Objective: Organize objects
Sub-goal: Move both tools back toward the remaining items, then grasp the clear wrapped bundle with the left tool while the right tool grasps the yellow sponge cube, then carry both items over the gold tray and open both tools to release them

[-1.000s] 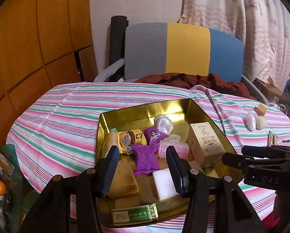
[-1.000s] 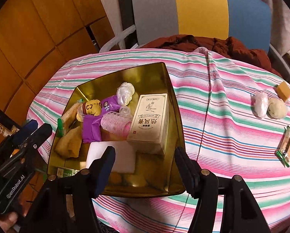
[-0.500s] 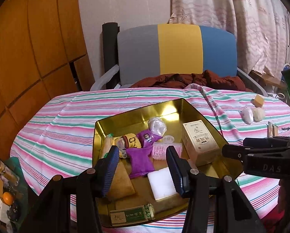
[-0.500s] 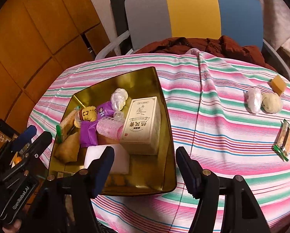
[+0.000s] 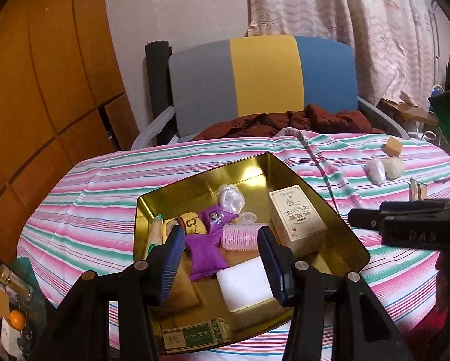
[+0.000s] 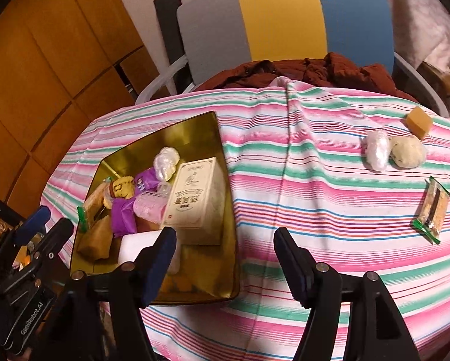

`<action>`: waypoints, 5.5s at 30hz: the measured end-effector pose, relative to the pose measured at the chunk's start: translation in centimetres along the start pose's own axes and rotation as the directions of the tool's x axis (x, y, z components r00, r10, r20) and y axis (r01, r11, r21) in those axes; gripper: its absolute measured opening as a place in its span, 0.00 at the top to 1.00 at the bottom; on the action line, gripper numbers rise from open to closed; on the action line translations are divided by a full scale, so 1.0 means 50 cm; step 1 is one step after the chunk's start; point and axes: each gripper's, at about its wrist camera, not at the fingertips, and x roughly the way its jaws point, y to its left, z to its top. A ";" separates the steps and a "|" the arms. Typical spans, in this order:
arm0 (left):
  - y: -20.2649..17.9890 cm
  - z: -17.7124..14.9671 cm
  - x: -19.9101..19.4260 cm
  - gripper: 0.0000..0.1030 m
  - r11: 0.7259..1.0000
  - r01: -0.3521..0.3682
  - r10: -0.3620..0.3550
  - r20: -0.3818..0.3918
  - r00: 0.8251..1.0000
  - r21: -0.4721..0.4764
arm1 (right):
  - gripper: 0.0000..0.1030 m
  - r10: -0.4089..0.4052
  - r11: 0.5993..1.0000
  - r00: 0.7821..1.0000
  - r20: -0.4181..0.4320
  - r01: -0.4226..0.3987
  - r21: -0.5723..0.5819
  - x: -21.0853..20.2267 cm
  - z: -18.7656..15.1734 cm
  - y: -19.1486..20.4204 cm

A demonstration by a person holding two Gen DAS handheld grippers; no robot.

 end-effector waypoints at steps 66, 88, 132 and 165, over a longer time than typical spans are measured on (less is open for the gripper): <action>-0.541 0.202 0.358 0.51 0.853 0.517 -0.470 -0.317 0.824 0.078 | 0.29 -0.292 0.830 0.953 0.082 0.210 0.518 -0.112 0.080 -0.624; -0.590 0.186 0.453 0.67 0.846 0.527 -0.466 -0.373 0.803 0.077 | 0.29 -0.272 0.826 0.962 0.010 0.229 0.515 -0.073 0.078 -0.638; -0.506 0.162 0.302 0.67 0.886 0.447 -0.420 -0.194 0.887 0.123 | 0.47 -0.229 0.866 0.972 0.054 0.179 0.467 -0.069 0.189 -0.575; -0.132 0.124 0.012 0.67 0.988 0.134 -0.142 0.104 0.984 0.079 | 0.46 0.030 0.993 0.995 0.092 -0.040 0.110 -0.017 0.080 -0.112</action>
